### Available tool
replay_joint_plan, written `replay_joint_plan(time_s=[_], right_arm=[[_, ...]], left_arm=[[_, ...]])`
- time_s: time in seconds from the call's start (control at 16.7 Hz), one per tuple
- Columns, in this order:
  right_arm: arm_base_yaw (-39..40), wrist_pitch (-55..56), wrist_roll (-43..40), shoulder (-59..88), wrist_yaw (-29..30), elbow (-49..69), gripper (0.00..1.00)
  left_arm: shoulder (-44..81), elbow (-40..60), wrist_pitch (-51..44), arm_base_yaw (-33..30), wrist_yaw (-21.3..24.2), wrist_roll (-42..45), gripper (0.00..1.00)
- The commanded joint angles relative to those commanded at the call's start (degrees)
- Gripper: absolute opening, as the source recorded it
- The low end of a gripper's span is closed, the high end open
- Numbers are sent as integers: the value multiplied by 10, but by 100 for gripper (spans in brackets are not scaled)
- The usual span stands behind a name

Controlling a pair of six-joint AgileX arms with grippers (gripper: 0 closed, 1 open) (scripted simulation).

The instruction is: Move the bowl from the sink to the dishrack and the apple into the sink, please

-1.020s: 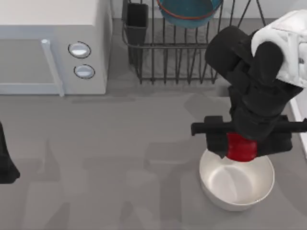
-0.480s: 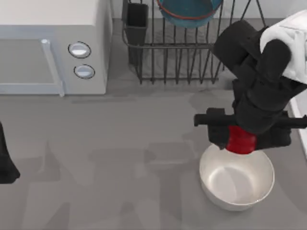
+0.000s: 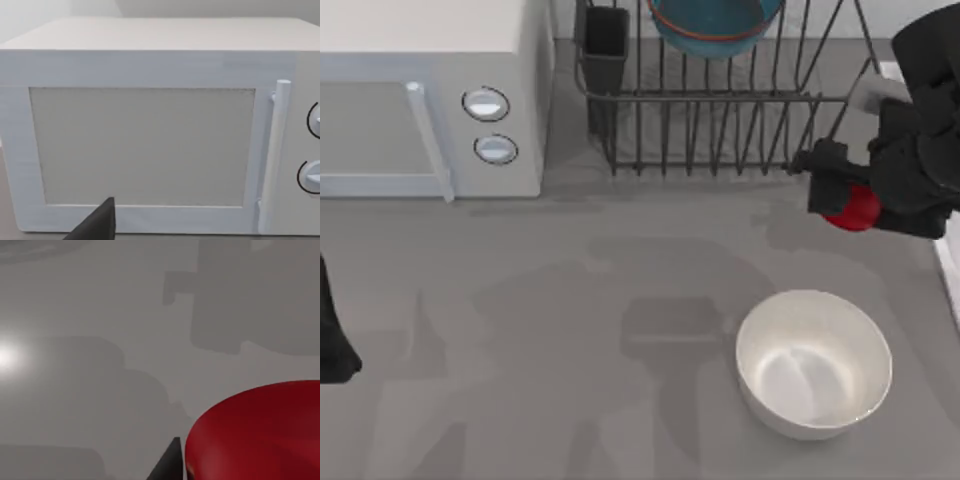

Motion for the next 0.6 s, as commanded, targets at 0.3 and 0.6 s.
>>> replay_joint_plan(time_s=[0.3,0.6], right_arm=[[-143,251,-75,-25,-64,-88,0],[-291,509,-153,-61,-128,-185,0]], left_arm=[[0,0,0,0,0,0,100],[0,0,0,0,0,0,100]])
